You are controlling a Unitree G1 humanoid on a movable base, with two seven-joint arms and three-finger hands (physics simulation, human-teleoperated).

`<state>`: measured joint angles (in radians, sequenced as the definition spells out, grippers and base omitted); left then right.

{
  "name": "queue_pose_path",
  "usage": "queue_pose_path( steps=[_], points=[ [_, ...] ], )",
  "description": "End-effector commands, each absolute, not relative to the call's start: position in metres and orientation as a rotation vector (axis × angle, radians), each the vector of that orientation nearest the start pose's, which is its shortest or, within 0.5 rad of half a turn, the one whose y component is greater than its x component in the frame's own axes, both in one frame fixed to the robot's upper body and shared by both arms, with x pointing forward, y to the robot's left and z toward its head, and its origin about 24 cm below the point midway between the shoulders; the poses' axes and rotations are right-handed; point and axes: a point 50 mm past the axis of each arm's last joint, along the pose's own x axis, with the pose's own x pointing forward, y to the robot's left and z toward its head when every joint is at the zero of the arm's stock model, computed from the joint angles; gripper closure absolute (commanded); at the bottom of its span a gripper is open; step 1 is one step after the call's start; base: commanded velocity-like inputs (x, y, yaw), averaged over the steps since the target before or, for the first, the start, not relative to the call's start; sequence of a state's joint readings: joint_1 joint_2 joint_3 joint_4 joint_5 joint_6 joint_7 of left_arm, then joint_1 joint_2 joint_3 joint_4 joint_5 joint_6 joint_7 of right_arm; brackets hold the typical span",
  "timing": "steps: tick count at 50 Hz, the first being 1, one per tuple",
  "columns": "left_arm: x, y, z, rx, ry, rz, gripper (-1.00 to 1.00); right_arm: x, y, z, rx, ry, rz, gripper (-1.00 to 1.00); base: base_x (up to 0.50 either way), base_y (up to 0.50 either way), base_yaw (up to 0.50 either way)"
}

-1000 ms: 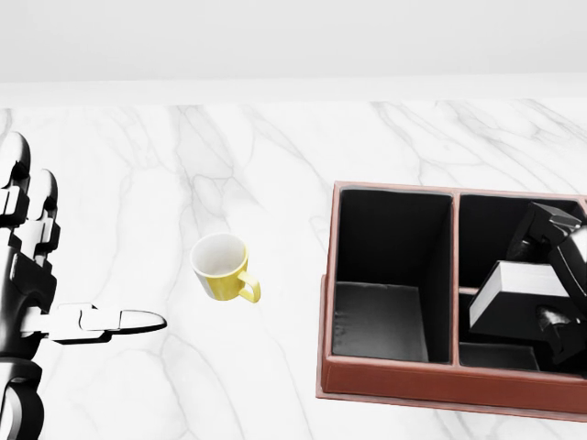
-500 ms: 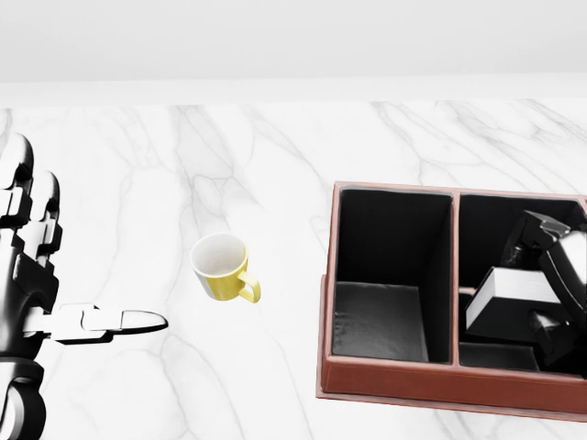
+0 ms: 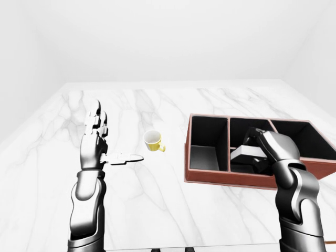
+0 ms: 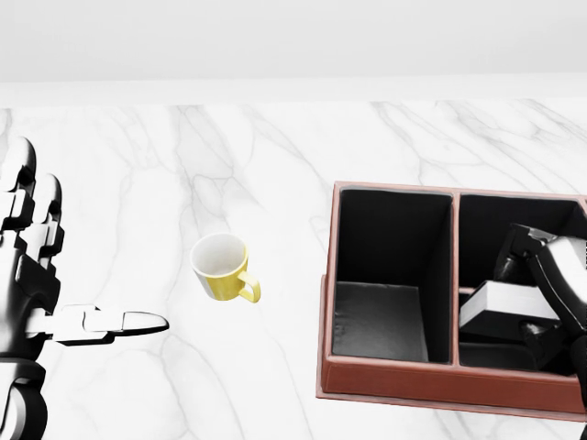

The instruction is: Pick up the book and place it in the caddy.

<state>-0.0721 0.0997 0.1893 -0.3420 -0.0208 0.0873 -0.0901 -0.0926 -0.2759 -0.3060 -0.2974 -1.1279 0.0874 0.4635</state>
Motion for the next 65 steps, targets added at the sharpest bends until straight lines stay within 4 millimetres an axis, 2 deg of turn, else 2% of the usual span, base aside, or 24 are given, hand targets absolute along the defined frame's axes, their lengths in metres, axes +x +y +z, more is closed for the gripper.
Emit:
queue_pose_path(
  steps=[1, 26, 27, 28, 30, 31, 56, 60, 62, 63, 65],
  points=[
    [0.252, 0.196, 0.134, 0.110, -0.327, 0.064, -1.00, 0.257, -0.253, 0.134, -1.376, 0.117, -0.187, 1.00, 0.00, 0.00, 0.00],
    [0.251, 0.196, 0.134, 0.110, -0.328, 0.064, -1.00, 0.259, -0.253, 0.137, -1.393, 0.110, -0.197, 0.98, 0.00, 0.00, 0.00],
    [0.251, 0.196, 0.134, 0.110, -0.328, 0.065, -1.00, 0.259, -0.254, 0.137, -1.395, 0.111, -0.198, 0.79, 0.00, 0.00, 0.00],
    [0.252, 0.196, 0.134, 0.110, -0.328, 0.064, -1.00, 0.259, -0.254, 0.139, -1.395, 0.106, -0.203, 0.15, 0.01, 0.00, 0.00],
    [0.252, 0.196, 0.134, 0.110, -0.327, 0.064, -1.00, 0.259, -0.253, 0.139, -1.398, 0.103, -0.204, -0.54, 0.00, 0.00, 0.00],
    [0.252, 0.196, 0.134, 0.109, -0.327, 0.064, -1.00, 0.259, -0.253, 0.139, -1.398, 0.102, -0.206, -0.98, 0.00, 0.00, 0.00],
    [0.253, 0.197, 0.140, 0.113, -0.349, 0.065, -1.00, 0.258, -0.253, 0.149, -1.400, 0.075, -0.220, -1.00, 0.00, 0.00, 0.00],
    [0.253, 0.196, 0.142, 0.116, -0.360, 0.061, -1.00, 0.260, -0.250, 0.159, -1.383, 0.030, -0.229, -1.00, 0.00, 0.00, 0.00],
    [0.253, 0.196, 0.144, 0.117, -0.369, 0.061, -1.00, 0.261, -0.246, 0.168, -1.356, -0.020, -0.231, -1.00, 0.00, 0.00, 0.00],
    [0.253, 0.196, 0.146, 0.120, -0.378, 0.060, -1.00, 0.263, -0.239, 0.180, -1.312, -0.087, -0.224, -1.00, 0.00, 0.00, 0.00],
    [0.253, 0.196, 0.147, 0.120, -0.380, 0.060, -1.00, 0.263, -0.234, 0.187, -1.294, -0.129, -0.211, -1.00, 0.00, 0.00, 0.00]
  ],
)
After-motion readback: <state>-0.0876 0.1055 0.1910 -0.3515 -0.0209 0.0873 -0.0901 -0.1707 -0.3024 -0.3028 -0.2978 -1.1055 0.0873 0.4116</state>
